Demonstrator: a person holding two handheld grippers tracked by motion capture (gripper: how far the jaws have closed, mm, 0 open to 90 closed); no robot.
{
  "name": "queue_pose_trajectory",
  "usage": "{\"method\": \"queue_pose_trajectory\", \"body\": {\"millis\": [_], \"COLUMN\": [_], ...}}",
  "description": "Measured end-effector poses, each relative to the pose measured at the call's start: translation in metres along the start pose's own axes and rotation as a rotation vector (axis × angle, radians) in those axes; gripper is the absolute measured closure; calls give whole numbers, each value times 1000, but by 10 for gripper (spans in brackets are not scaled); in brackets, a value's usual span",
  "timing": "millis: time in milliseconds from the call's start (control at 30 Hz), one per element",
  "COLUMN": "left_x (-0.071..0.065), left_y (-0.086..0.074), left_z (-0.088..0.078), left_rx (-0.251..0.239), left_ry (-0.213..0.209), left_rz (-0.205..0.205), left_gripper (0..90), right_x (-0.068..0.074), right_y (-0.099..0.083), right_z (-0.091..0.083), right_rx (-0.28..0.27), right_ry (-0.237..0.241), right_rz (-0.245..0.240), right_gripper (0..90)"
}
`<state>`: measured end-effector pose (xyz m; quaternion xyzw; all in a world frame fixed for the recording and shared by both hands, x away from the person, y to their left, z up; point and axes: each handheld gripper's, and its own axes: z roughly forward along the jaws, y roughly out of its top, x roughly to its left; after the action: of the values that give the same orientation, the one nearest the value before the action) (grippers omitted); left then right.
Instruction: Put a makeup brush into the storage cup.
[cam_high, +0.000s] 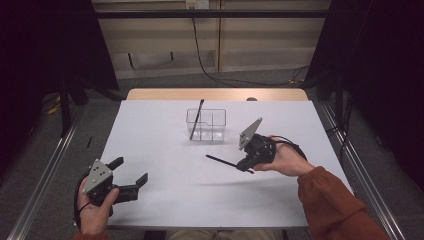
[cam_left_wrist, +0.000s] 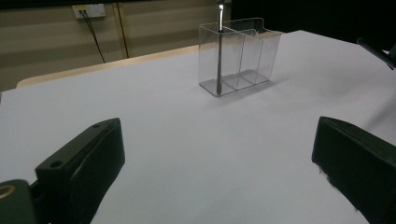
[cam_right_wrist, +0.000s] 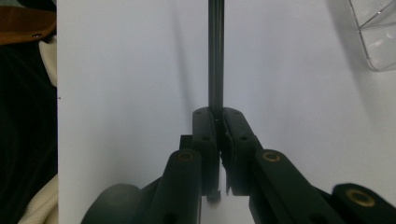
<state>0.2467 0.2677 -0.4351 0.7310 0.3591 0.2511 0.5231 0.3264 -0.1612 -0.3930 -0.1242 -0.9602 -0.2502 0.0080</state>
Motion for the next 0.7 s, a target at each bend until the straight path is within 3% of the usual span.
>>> {"method": "queue_pose_trajectory", "body": {"millis": [267, 333, 700], "left_x": [0, 0, 3], "left_y": [0, 0, 0], "left_z": [0, 0, -1], "left_rx": [0, 4, 7], "left_ry": [-4, -5, 6], "left_rz": [-4, -2, -8], "left_gripper": [25, 25, 25], "right_x": [6, 6, 9], "right_y": [10, 12, 16], "right_z": [9, 11, 15], "right_rx": [111, 125, 233], "right_ry": [14, 21, 29], "right_rz": [-39, -62, -89], "right_gripper": [844, 844, 844]}}
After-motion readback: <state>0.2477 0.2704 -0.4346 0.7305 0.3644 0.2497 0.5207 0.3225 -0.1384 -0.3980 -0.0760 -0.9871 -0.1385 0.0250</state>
